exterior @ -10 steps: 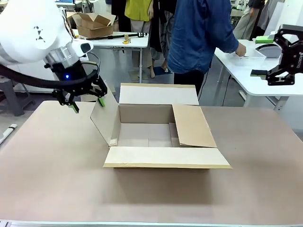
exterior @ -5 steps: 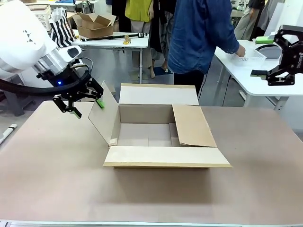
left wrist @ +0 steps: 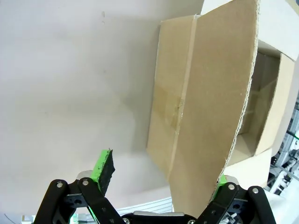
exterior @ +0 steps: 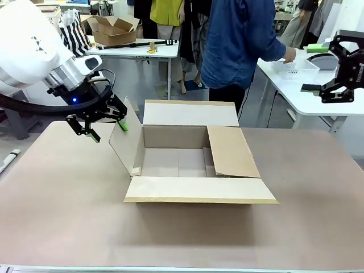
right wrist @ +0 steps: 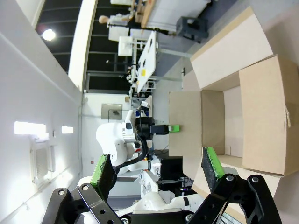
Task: Pack the gift set into the box.
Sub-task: Place both hands on the side flaps of the Package Box and spread them outward.
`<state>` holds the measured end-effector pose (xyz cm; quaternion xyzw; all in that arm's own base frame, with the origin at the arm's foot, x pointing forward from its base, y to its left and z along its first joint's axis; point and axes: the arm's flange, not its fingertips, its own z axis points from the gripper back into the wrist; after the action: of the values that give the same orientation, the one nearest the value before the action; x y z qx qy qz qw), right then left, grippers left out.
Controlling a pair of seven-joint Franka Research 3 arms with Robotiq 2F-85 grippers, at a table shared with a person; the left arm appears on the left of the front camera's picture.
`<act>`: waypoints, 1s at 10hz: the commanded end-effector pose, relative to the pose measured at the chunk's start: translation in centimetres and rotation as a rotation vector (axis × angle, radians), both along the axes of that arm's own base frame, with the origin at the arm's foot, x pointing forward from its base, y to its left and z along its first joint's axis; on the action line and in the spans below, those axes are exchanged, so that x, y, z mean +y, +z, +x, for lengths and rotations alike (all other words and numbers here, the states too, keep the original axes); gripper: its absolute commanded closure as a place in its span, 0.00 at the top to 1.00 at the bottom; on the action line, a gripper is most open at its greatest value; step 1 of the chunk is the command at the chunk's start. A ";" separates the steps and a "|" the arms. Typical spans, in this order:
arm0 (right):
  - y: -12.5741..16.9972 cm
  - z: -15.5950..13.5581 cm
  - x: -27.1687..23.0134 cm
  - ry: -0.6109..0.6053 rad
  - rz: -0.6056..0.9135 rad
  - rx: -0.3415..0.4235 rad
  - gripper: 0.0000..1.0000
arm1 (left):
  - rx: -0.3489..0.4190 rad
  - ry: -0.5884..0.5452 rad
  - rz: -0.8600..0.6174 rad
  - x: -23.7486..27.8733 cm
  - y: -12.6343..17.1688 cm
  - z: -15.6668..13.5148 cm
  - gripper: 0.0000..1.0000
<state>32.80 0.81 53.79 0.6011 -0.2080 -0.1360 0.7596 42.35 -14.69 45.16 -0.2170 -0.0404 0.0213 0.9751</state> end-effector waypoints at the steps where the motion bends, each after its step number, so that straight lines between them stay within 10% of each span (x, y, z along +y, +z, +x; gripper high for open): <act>1: -0.6 3.1 3.3 0.060 -0.148 0.123 1.00 | -0.006 -0.002 0.018 0.3 0.2 0.1 1.00; 6: -5.3 11.7 20.5 0.274 -0.890 0.184 1.00 | -0.006 -0.002 0.018 0.3 0.2 0.1 1.00; 7: -5.8 11.6 19.7 0.247 -0.946 0.095 1.00 | -0.006 -0.002 0.018 0.3 0.2 0.1 1.00; 8: -5.1 10.0 20.7 0.306 -0.678 0.178 1.00 | -0.006 -0.002 0.018 0.3 0.2 0.1 1.00; 10: -5.1 10.0 20.7 0.306 -0.678 0.178 1.00 | -0.006 -0.002 0.018 0.3 0.2 0.1 1.00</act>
<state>43.62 21.83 48.24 0.2997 -0.0884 0.0202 0.9497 42.44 -14.57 45.25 -0.2163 -0.0420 0.0227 0.9752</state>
